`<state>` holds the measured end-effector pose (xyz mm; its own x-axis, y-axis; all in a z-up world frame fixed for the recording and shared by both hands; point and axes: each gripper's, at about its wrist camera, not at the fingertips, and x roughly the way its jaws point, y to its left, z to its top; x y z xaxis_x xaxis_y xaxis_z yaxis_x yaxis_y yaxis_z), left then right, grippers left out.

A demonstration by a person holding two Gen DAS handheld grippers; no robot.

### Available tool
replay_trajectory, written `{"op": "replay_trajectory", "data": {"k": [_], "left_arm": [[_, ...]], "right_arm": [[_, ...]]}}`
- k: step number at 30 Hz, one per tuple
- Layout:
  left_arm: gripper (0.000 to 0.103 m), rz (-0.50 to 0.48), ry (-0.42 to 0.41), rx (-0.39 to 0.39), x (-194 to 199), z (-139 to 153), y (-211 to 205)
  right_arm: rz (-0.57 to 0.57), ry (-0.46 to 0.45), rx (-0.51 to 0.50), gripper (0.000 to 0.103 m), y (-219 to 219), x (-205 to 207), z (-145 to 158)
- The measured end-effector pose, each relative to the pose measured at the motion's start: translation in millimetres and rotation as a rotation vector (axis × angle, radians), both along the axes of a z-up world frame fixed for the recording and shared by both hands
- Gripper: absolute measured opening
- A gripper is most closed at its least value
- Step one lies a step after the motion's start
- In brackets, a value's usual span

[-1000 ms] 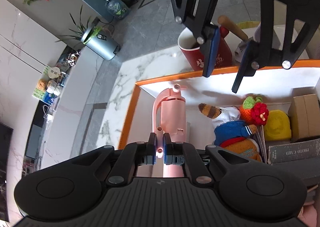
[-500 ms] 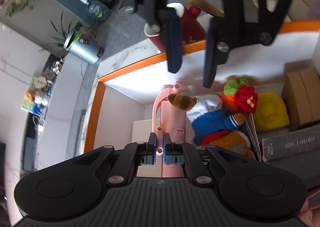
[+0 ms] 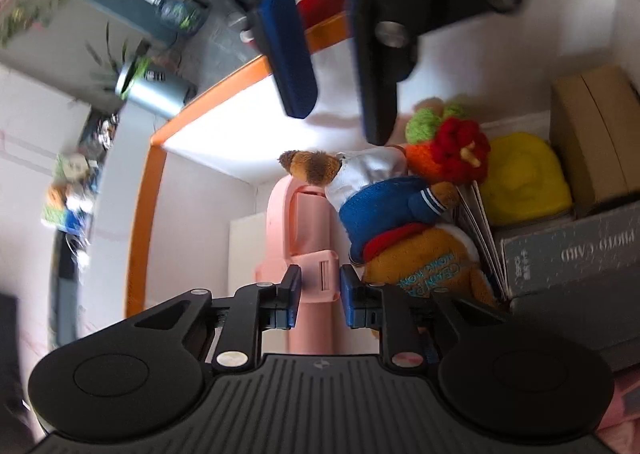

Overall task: Organize objects
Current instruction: 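Lower the white box into the shoebox with the right tool while the left tool lowers the selfie stick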

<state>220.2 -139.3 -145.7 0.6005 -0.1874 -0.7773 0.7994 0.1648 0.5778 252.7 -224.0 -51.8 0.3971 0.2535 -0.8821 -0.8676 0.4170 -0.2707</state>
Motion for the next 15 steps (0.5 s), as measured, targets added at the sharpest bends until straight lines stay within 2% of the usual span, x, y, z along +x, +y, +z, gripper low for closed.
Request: {"op": "replay_trajectory", "data": {"k": [3,4,9,15], "left_arm": [[0.032,0.070,0.086,-0.044,12.3,12.4,5.5],[0.039,0.089,0.101,-0.056,14.8,17.1,7.5],[0.042,0.134,0.108,-0.115,16.1,50.8,22.6],[0.049,0.223,0.083,-0.215,-6.3,100.2,44.7]], "right_arm": [[-0.005,0.002,-0.006,0.029,2.1,1.1,1.2],[-0.006,0.004,-0.009,0.029,2.4,1.4,1.6],[-0.017,0.006,-0.016,0.029,3.2,5.1,5.9],[-0.057,0.000,0.017,0.030,3.0,-1.9,20.8]]}}
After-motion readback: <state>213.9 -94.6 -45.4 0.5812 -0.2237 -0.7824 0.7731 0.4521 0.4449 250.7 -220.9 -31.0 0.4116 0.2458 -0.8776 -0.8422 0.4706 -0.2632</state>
